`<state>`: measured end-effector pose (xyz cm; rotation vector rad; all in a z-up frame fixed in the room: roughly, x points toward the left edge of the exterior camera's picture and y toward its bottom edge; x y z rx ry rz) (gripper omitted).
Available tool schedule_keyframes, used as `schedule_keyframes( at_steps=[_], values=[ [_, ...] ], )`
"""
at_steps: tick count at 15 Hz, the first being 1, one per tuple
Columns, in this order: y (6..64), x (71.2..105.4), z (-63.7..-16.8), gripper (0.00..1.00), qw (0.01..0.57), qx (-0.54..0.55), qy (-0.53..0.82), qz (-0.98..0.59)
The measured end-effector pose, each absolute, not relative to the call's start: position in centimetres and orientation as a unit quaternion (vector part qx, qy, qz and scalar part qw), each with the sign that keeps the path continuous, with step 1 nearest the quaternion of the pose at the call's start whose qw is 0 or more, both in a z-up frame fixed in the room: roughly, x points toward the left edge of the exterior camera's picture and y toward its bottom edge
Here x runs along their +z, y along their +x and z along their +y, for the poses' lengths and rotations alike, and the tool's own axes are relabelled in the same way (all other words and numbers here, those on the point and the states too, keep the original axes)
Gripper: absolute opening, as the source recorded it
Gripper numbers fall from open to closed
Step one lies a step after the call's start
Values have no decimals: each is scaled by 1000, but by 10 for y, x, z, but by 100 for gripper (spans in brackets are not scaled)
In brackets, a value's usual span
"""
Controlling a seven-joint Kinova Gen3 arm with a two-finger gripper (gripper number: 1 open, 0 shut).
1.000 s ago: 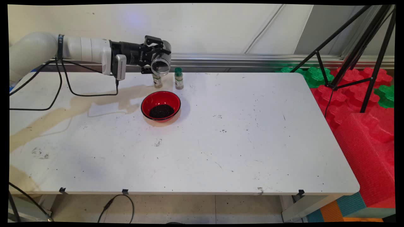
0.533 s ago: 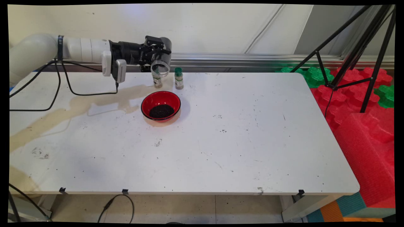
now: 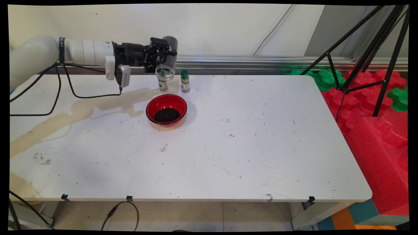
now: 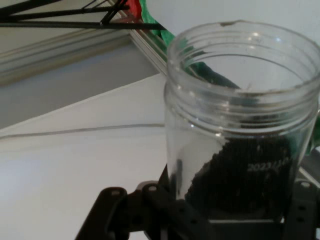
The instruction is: Pour the black seasoning powder in the red bowl
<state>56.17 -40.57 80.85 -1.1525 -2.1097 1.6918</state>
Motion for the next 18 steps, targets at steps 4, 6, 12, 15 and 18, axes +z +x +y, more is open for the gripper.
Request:
schedule_keyframes(
  at_steps=[4,6,12,15,18],
  values=[
    [562,809,-404,0,85,579,-404,-703],
    [562,809,-403,0,79,581,-410,-699],
    [563,808,-399,0,61,586,-429,-684],
    [563,808,-398,0,54,588,-437,-678],
    [563,808,-396,0,49,590,-445,-672]
  ],
)
